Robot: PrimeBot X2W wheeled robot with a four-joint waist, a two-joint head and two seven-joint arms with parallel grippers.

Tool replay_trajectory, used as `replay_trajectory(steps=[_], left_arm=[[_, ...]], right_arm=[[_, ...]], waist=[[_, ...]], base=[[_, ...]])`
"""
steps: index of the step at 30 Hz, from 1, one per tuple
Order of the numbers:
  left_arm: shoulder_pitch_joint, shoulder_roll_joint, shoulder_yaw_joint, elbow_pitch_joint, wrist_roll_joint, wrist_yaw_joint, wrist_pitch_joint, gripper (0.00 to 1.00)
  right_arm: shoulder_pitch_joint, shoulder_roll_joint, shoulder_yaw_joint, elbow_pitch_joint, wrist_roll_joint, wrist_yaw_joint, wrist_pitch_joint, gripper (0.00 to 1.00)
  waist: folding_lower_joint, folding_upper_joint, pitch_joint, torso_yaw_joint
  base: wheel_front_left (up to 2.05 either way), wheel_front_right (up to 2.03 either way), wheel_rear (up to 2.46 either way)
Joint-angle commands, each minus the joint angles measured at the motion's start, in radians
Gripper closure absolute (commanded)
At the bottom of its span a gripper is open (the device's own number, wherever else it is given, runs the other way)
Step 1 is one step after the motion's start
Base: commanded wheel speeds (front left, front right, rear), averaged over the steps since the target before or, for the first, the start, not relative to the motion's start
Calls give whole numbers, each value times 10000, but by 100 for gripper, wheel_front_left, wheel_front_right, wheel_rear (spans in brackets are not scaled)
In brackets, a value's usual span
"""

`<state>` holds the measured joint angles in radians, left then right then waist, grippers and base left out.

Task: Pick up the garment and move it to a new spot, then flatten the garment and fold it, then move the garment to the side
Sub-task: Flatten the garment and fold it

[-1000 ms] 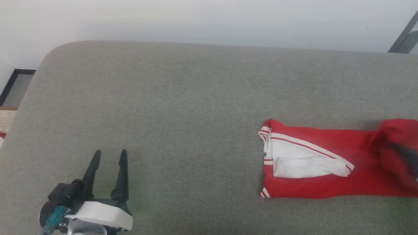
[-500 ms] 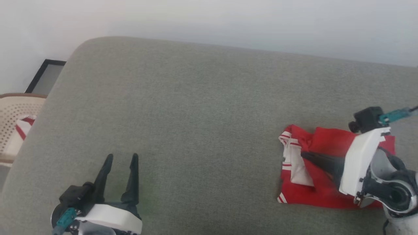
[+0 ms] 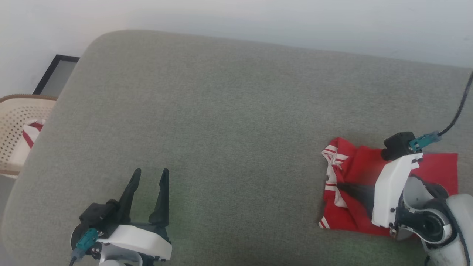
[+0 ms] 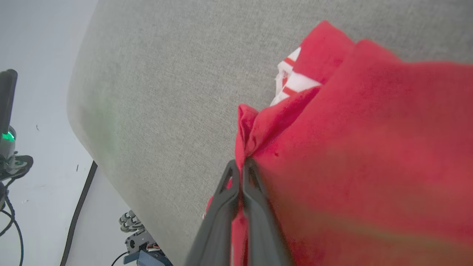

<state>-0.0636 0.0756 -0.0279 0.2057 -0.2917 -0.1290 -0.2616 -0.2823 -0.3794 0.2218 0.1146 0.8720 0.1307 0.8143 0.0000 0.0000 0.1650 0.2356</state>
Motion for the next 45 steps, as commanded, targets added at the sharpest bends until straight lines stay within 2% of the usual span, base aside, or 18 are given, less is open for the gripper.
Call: replay_trajectory(steps=[1,2,3,4,9,14,17,21,26,29,34,45], left_arm=[[-60,-6,32,44,-27,-14,-44,0],[-45,20,31,55,-35,-14,-43,0],[-21,40,45,65,-38,-15,-43,0],[16,61,69,55,-57,-14,-43,0],[158,195,21,95,-140,-15,-43,0],[83,278,-103,212,-196,-15,-44,0],[-4,316,-196,341,-276,-15,-43,0],[-22,348,-191,489,-441,-15,-44,0],[94,391,162,707,-438,-15,-44,0],[247,425,415,669,-285,-15,-43,0],[583,564,658,397,120,-15,-44,0],[1465,606,1153,-490,729,-14,-43,0]], right_arm=[[-125,45,25,37,176,-1,-217,78],[-128,128,-30,80,359,-1,-307,53],[-166,189,-98,69,519,-1,-433,9],[-238,207,-173,71,646,-1,-531,0],[-431,-110,-375,41,873,-1,-1082,0],[-549,-366,-503,498,997,-1,-2427,0],[-558,-595,-175,714,935,-1,-3778,0],[-529,-934,264,1249,732,-1,-6318,0],[-568,-1220,1597,2104,14,-1,-9093,0],[-530,-1230,2212,2552,-99,-1,-10220,0],[-161,-1182,2352,2792,-381,-1,-10775,0],[1705,-731,-42,1466,-1560,-1,-10801,0]], waist=[[0,0,-61,-72],[0,0,-109,-130],[0,0,-167,-193],[0,0,-223,-272],[0,0,-465,-684],[0,0,-604,-1042],[0,0,-630,-1196],[0,0,-738,-1419],[0,0,-1041,-1686],[0,0,-1303,-1795],[0,0,-1639,-1867],[0,0,-1904,-1808]], base=[[0,0,0],[0,0,0],[0,0,0],[0,0,0],[0,0,0],[0,0,0],[0,0,0],[0,0,0],[0,0,0],[0,0,0],[0,0,0],[0,0,0]])
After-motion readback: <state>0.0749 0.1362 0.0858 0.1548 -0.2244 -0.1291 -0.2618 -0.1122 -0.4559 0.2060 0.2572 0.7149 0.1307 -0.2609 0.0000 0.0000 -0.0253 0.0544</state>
